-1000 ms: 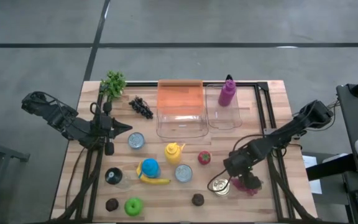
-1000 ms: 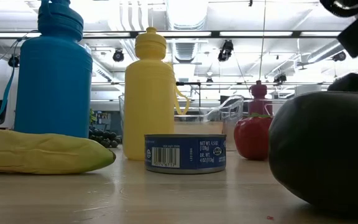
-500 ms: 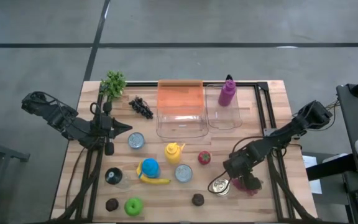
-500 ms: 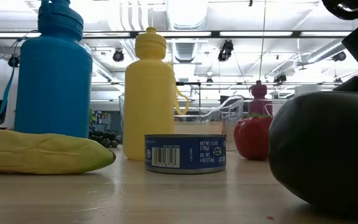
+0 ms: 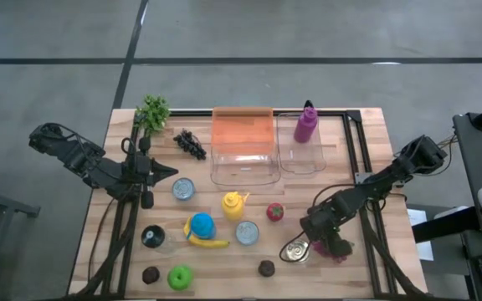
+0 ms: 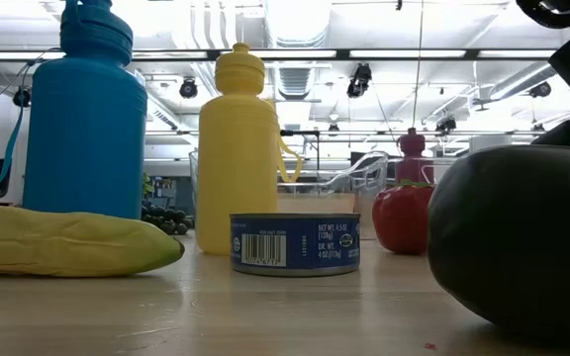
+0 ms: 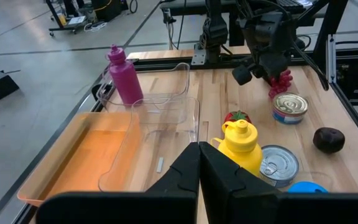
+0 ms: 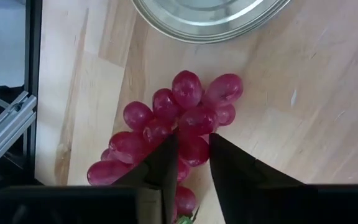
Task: Pick & Place Food Item
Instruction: Put the purple grapes into the orange bin
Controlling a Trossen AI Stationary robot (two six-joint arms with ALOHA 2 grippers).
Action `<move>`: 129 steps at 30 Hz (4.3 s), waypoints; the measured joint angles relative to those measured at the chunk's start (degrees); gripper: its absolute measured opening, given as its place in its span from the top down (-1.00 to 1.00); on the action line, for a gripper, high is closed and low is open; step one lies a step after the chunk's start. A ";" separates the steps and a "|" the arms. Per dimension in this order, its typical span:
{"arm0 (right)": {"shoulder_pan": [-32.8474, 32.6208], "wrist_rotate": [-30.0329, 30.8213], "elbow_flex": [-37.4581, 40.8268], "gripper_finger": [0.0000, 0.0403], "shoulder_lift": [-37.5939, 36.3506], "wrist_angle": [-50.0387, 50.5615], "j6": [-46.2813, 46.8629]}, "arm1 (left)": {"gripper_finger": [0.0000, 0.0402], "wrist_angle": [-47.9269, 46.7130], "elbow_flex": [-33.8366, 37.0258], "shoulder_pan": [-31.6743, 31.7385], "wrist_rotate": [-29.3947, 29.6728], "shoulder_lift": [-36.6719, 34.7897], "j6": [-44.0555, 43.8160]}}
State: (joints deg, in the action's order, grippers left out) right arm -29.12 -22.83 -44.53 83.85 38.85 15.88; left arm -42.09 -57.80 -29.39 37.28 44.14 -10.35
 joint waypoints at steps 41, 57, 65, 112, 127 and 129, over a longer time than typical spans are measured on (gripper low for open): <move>-0.22 32.58 -35.02 0.96 -7.19 31.03 -0.42 | 0.95 -0.19 0.00 0.00 -0.02 -0.01 -0.19; 5.74 41.07 -44.37 0.96 -5.64 30.99 -16.48 | 0.61 1.05 0.00 0.00 -0.68 8.77 3.39; 9.84 41.04 -44.35 0.96 -5.35 28.39 -21.04 | 0.24 5.35 0.00 0.33 2.76 12.57 9.53; 25.20 40.66 -43.05 0.96 2.63 -5.18 -50.14 | -0.27 43.27 -0.07 24.35 -15.98 31.22 32.44; 25.16 40.63 -43.06 0.96 2.60 -5.26 -50.27 | 0.09 45.07 -0.07 24.61 -15.93 34.07 35.44; 25.16 40.63 -43.06 0.96 2.60 -5.26 -50.36 | 0.22 45.07 -0.07 24.61 -15.93 34.07 36.63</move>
State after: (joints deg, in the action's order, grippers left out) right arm -3.97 17.80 -87.59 86.46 33.58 -34.48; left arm 2.98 -57.87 -4.78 21.34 78.22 26.28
